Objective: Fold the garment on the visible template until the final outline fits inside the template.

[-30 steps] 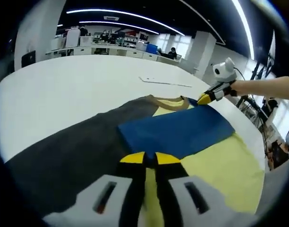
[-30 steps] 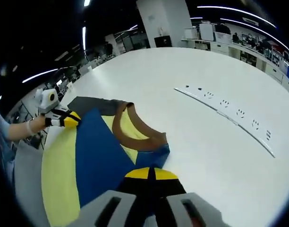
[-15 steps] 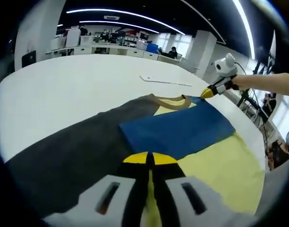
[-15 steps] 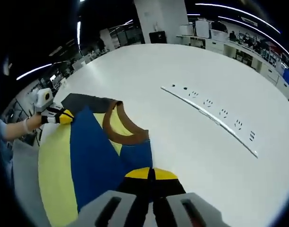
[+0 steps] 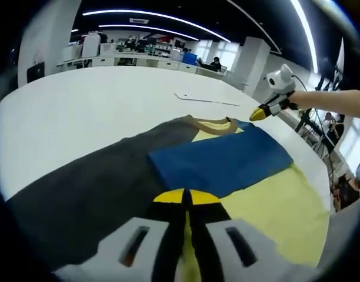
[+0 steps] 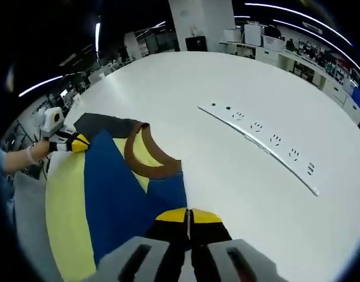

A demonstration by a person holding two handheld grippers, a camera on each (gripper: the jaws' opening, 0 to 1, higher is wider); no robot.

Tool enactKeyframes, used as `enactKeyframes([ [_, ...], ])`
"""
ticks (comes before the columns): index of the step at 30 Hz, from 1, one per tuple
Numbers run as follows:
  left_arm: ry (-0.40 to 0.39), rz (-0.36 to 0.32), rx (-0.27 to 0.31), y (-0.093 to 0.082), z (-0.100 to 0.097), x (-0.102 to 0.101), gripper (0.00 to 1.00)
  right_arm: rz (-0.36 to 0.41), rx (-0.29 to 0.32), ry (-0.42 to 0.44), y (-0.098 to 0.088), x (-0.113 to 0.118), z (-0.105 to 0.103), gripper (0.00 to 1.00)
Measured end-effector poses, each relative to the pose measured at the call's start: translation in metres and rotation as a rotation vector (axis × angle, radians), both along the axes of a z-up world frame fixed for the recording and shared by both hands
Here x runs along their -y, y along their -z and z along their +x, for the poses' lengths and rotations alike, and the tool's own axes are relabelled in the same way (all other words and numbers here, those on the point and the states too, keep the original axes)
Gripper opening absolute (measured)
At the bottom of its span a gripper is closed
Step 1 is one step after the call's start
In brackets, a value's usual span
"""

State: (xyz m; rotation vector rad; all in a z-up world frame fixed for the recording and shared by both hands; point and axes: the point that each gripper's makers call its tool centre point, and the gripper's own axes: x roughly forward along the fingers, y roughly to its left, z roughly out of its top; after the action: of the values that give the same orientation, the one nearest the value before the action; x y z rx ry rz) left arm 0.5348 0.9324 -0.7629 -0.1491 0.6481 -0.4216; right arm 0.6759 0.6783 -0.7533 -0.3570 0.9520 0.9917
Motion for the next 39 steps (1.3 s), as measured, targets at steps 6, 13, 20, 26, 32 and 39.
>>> enactKeyframes([
  [6, -0.002, -0.002, 0.000, 0.000, 0.000, 0.001, 0.00, 0.028, -0.084, 0.063, 0.001, 0.016, -0.013, 0.03],
  [13, -0.005, -0.004, 0.000, 0.001, 0.000, 0.001, 0.00, 0.035, -0.136, 0.102, 0.013, 0.027, -0.032, 0.08],
  [20, -0.004, -0.004, -0.001, 0.001, -0.001, 0.001, 0.00, 0.050, -0.139, 0.122, 0.015, 0.025, -0.036, 0.07],
  [26, -0.007, -0.005, -0.001, 0.001, 0.000, 0.001, 0.00, 0.009, -0.106, 0.085, 0.017, 0.027, -0.039, 0.00],
  [32, -0.008, -0.004, -0.001, 0.001, 0.000, 0.001, 0.00, 0.026, -0.093, 0.096, 0.014, 0.030, -0.037, 0.00],
  [39, -0.010, -0.004, -0.001, 0.001, 0.002, 0.004, 0.00, 0.039, -0.042, 0.123, -0.001, 0.038, -0.025, 0.00],
])
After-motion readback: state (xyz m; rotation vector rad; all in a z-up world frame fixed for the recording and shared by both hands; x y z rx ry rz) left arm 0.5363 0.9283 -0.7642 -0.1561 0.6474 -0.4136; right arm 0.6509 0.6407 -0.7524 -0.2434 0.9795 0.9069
